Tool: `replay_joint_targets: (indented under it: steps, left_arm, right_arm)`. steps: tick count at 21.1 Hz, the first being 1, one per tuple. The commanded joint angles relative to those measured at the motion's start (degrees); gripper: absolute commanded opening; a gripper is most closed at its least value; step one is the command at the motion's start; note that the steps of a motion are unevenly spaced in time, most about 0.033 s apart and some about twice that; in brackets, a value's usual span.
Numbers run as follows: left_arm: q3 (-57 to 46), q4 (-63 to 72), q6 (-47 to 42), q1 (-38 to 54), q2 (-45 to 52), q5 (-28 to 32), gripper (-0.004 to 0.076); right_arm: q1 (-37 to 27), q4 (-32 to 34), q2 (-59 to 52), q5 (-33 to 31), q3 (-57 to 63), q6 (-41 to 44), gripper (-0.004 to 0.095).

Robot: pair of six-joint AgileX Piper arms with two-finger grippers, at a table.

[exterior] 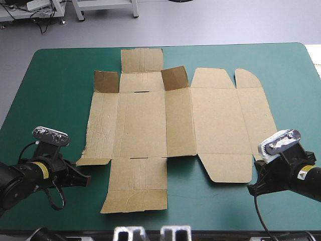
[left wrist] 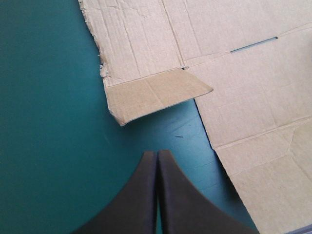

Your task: Fold the box

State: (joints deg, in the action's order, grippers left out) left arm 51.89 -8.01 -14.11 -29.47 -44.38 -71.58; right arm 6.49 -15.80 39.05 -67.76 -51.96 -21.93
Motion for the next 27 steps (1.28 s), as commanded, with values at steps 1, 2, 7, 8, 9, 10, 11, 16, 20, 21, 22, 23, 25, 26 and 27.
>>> replay_joint_targets:
  steps: [1,2,7,8,9,10,11,16,20,21,22,23,25,26,27]
  left_arm:
    - [1.42,-0.73,-0.49,0.0,0.22,1.08,-0.001]
    - [1.42,-0.73,-0.49,0.0,0.22,1.08,-0.001]
    - [1.42,-0.82,-0.49,0.0,0.22,0.94,-0.001]
    - [1.42,-0.82,-0.49,0.0,0.22,0.94,-0.001]
    - [1.42,-0.82,-0.49,0.0,0.22,1.12,-0.001]
    - [1.42,-0.82,-0.49,0.0,0.22,1.25,-0.001]
    - [1.42,-0.41,-0.49,0.0,0.22,2.22,-0.001]
    - [1.42,2.89,1.1,0.0,0.22,7.52,-0.001]
    - [1.42,2.9,1.1,0.0,0.22,7.35,-0.0008]
    - [1.42,3.2,0.99,0.0,0.22,7.23,-0.0001]
    - [1.42,4.97,1.37,0.0,0.11,7.57,0.0008]
    - [1.42,5.82,1.69,0.0,0.02,7.89,0.0011]
    - [1.42,7.55,4.11,0.0,-2.57,9.45,0.0011]
    - [1.42,7.43,4.11,0.0,-3.52,9.87,0.0011]
    - [1.42,7.43,4.29,0.0,-4.93,10.41,0.0011]
  right_arm:
    - [-0.35,-1.25,0.1,2.72,-1.29,-0.61,-0.0025]
    - [-0.35,-1.25,0.1,2.72,-1.29,-0.61,-0.0025]
    - [-0.35,-1.25,0.1,2.72,-1.29,-0.61,-0.0025]
    - [-0.35,-1.25,0.1,2.72,-1.29,-0.61,-0.0025]
    - [-0.35,-1.25,0.1,2.72,-1.29,-0.61,-0.0025]
    - [-0.35,-1.25,0.1,2.72,-1.29,-0.61,-0.0025]
    - [-0.35,-1.25,0.1,2.97,-1.29,-0.73,-0.0024]
    - [-0.35,-1.25,0.1,3.21,-1.29,-2.39,-0.0025]
    - [-0.35,-1.25,0.1,3.21,-1.29,-2.61,-0.0024]
    - [-0.35,-1.25,0.1,3.21,-1.29,-2.61,-0.0025]
    - [-0.35,-1.25,0.1,3.21,-1.29,-2.61,-0.0025]
    - [-0.35,-1.25,0.1,3.21,-1.29,-2.61,-0.0025]
    - [-0.35,-1.25,0.1,3.99,-1.29,-4.1,-0.0025]
    - [-0.35,-1.25,0.1,4.27,-1.29,-4.4,-0.0025]
    - [-0.35,-1.25,0.1,4.4,-1.29,-4.88,-0.0025]
